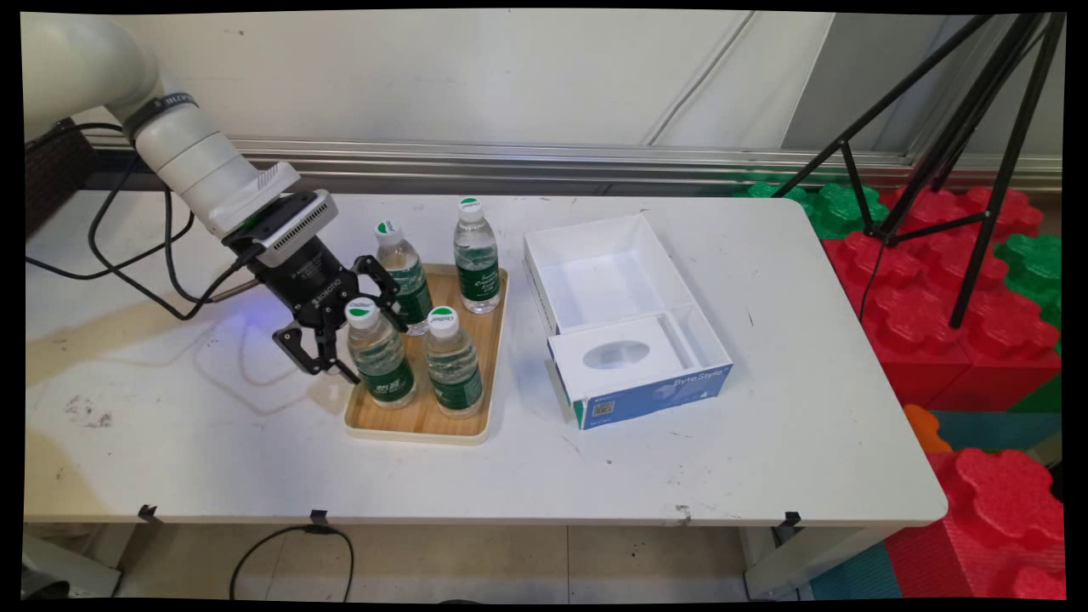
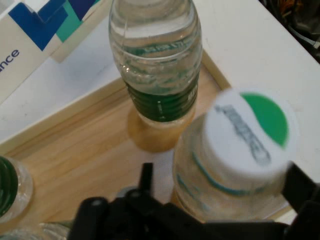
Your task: Place the picked object on the tray
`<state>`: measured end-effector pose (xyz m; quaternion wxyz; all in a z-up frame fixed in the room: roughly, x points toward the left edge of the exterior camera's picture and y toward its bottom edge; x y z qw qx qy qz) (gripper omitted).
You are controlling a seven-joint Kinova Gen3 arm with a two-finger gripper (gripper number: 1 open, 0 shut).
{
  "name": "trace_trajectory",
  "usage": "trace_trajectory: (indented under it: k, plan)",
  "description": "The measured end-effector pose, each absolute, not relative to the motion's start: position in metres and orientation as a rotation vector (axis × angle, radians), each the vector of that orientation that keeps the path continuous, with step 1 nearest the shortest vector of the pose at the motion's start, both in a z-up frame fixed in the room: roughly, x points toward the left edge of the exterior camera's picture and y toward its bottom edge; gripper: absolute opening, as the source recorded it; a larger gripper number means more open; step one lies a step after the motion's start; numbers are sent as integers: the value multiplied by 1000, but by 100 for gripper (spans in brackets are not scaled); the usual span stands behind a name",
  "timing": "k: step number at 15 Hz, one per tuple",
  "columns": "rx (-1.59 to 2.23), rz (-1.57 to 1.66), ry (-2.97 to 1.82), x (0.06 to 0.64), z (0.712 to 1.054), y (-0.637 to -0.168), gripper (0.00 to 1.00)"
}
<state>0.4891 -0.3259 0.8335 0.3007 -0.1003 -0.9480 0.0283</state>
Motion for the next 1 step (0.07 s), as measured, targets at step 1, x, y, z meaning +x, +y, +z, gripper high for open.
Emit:
trace_trajectory:
  k: [1]
  plan:
    - [-268,74,-2516,489,833,-326,100]
